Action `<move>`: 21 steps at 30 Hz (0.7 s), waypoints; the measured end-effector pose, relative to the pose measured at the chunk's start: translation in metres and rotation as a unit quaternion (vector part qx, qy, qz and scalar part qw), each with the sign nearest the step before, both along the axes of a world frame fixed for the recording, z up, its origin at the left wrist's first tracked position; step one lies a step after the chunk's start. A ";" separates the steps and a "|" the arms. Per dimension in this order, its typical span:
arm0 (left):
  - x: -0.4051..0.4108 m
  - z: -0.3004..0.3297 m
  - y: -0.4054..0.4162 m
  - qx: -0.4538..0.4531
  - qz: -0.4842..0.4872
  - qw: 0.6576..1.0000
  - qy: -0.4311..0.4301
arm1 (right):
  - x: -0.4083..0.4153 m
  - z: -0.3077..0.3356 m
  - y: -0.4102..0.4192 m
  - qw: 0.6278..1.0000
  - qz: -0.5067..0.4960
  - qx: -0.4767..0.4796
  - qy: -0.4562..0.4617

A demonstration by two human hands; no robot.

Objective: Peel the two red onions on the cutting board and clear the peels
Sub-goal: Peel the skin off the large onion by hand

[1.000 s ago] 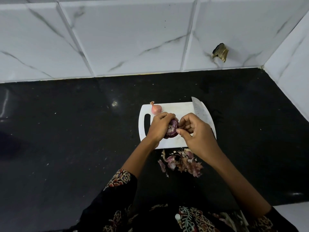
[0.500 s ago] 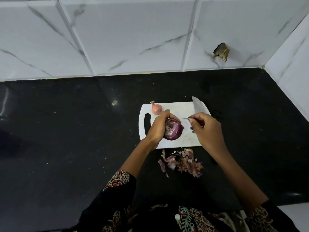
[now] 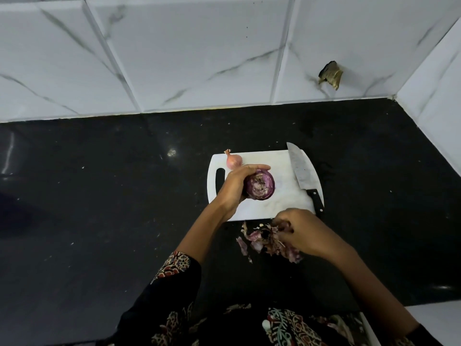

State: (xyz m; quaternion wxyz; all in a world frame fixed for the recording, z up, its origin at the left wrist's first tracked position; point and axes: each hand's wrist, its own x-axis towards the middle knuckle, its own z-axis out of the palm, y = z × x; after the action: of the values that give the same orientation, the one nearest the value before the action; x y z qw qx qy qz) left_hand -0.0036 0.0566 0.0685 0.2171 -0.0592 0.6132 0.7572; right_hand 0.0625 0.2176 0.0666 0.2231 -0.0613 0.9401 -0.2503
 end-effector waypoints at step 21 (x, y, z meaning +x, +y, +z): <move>0.011 0.011 0.012 0.100 0.023 0.993 -0.061 | -0.016 0.030 -0.021 0.903 -0.200 -0.289 0.246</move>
State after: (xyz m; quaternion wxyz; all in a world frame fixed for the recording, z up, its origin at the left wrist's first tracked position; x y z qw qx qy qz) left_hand 0.0075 0.0690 0.0790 0.2419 -0.0975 0.5185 0.8143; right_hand 0.0468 0.1964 0.0962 -0.0974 0.0065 0.8440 -0.5274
